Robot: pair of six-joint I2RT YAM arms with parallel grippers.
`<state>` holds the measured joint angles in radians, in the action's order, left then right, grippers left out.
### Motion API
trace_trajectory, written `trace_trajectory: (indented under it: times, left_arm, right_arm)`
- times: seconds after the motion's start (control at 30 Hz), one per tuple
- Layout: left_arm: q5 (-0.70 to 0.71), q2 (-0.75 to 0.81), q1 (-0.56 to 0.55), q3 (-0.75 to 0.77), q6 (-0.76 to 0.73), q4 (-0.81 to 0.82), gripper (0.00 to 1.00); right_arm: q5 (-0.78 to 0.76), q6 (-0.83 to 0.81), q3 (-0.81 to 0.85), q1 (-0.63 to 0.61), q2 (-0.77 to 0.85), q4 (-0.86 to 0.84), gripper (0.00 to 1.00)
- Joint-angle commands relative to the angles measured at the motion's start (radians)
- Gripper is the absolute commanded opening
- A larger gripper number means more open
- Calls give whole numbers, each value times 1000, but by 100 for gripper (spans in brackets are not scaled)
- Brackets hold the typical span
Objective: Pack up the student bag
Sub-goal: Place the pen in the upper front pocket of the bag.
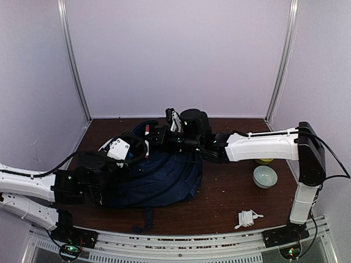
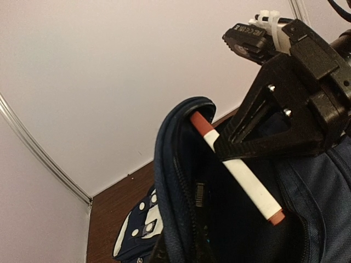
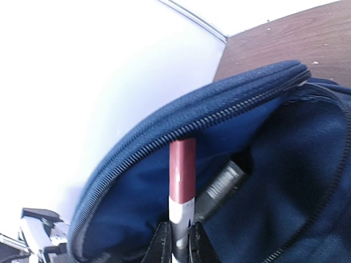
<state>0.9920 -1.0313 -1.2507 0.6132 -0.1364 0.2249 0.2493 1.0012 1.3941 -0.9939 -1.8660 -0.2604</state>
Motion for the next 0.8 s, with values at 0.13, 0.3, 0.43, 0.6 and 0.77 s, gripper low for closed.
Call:
trace_trajectory:
  times: [0.13, 0.3, 0.43, 0.6, 0.77]
  left_arm:
    - [26, 39, 18, 16, 27, 70, 0]
    - [24, 47, 17, 17, 23, 75, 0]
    - [23, 56, 17, 8, 21, 88, 0]
    - [20, 47, 17, 10, 20, 93, 0]
    - [18, 43, 17, 13, 19, 94, 0]
  right_arm:
    - [-71, 126, 51, -5, -73, -105, 1]
    - [-84, 110, 37, -5, -75, -54, 17]
    - [-78, 3, 18, -5, -28, 21, 31]
    - [-56, -165, 66, -7, 26, 220, 40]
    - [-58, -320, 44, -7, 143, 365, 41]
